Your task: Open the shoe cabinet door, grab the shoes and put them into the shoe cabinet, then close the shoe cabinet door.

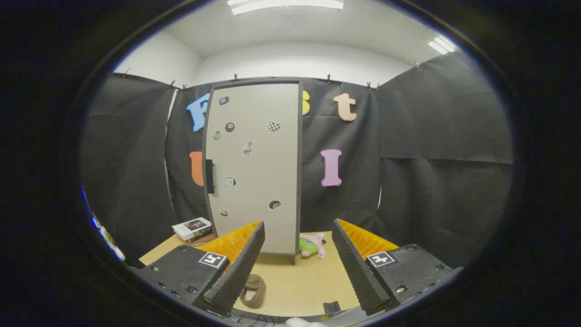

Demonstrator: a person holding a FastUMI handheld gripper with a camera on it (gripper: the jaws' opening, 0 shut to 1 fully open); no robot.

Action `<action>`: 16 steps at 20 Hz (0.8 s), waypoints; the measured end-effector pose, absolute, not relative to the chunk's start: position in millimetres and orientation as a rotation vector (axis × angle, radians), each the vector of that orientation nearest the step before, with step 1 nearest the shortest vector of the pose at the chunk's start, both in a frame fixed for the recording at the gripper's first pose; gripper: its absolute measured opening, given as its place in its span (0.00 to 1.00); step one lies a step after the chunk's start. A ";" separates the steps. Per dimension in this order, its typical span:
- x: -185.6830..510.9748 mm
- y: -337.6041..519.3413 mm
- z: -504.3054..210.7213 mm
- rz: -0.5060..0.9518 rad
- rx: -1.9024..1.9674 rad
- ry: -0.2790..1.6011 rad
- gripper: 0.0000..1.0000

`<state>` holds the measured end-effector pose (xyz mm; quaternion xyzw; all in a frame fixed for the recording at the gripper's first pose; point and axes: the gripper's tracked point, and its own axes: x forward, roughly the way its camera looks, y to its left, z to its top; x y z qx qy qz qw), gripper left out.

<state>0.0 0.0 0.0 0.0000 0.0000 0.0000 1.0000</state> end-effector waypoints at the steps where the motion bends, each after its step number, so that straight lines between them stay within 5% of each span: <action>1: -2.3 0.6 1.6 -0.002 -0.006 -0.005 0.98; 16: 0.2 22.9 -3.0 -0.006 -0.016 0.001 0.98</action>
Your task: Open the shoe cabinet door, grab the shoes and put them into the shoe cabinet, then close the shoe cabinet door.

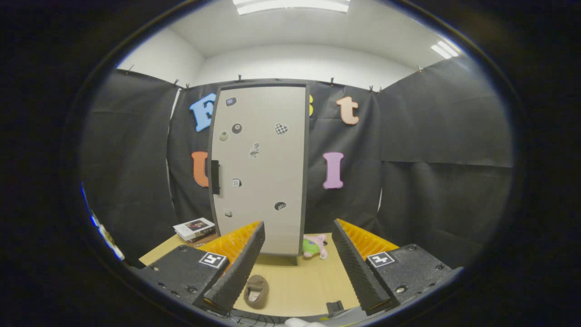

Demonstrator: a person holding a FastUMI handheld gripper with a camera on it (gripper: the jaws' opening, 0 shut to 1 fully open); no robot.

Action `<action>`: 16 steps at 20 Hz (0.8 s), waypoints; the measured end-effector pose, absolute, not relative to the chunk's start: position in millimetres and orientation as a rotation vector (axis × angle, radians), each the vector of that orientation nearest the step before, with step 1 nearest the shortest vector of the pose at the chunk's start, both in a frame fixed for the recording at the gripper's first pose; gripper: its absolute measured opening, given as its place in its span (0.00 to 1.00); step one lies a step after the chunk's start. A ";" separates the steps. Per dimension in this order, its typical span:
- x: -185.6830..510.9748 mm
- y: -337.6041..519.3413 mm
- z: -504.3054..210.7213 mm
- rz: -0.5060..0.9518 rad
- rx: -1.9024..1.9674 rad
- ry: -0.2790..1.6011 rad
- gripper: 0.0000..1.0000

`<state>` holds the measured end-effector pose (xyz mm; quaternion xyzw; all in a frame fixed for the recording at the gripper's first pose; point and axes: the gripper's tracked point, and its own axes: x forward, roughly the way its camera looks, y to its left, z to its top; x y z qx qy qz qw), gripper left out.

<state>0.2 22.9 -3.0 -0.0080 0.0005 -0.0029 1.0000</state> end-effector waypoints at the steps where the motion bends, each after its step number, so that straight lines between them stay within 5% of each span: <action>1: 4.0 25.5 -3.6 -0.005 -0.018 0.004 0.98; 9: 80.5 79.2 12.4 0.024 -0.009 -0.011 0.98; 16: 177.5 192.7 19.8 0.198 0.016 -0.017 0.98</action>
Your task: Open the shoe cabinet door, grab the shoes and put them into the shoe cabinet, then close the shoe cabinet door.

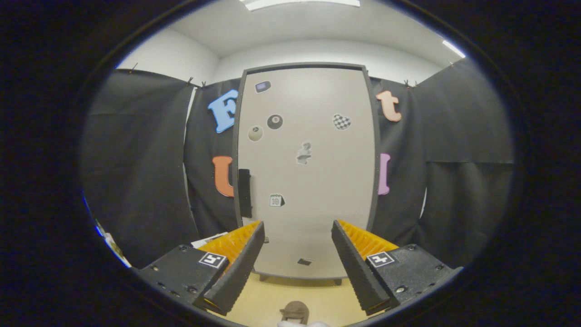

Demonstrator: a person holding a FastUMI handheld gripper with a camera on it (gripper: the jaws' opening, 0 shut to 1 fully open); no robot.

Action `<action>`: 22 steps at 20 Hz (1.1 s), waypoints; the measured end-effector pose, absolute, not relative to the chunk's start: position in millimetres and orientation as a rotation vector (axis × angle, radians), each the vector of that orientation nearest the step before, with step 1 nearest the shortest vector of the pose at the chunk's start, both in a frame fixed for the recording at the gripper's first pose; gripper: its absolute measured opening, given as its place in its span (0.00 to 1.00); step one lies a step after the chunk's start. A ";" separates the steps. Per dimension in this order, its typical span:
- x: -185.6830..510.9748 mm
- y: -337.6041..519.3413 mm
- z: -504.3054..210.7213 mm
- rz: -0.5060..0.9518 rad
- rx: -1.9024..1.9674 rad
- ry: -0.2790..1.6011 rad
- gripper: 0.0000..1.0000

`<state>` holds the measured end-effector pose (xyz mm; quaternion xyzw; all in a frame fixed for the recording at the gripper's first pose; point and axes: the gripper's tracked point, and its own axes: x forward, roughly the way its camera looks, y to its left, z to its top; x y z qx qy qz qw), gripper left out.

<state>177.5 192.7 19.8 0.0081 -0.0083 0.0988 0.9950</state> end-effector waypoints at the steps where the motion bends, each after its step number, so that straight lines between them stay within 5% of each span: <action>1: 190.1 208.9 20.4 0.218 0.022 -0.010 0.98; 13: 330.4 323.2 18.6 0.269 0.027 0.043 0.93; 15: 340.7 330.8 20.3 0.262 0.053 0.044 0.69; 17: 347.3 336.4 16.0 0.255 0.067 0.064 0.56; 22: 354.3 335.1 10.1 0.184 0.065 0.074 0.46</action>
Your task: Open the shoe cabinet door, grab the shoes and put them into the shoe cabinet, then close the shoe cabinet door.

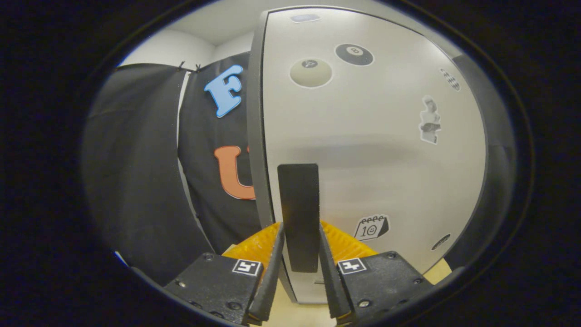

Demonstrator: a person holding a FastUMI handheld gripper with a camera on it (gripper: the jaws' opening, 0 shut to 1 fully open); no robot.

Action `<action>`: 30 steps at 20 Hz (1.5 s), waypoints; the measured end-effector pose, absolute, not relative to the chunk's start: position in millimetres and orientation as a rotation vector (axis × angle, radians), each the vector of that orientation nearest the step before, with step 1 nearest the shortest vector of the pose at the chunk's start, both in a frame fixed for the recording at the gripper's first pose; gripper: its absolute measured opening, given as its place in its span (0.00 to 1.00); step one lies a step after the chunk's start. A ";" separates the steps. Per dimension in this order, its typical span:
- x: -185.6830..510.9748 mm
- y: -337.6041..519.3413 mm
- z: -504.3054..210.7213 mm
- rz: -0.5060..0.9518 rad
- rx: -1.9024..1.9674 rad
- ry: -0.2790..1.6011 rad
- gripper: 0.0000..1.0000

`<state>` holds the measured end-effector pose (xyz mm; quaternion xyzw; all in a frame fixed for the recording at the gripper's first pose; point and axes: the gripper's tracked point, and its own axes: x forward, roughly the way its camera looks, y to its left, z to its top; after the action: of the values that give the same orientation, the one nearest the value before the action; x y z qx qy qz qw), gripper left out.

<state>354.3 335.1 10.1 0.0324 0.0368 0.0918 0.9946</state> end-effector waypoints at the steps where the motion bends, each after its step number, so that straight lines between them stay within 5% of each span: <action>1: 354.2 334.2 10.9 0.188 0.054 0.072 0.44; 5: 348.0 332.6 7.7 0.269 0.044 0.086 0.35; 15: 265.5 313.4 4.7 0.405 0.011 0.094 0.30; 30: 154.3 164.4 -0.8 0.292 0.023 0.081 0.25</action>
<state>154.3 164.4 -0.8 0.0117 0.0406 0.1456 0.9884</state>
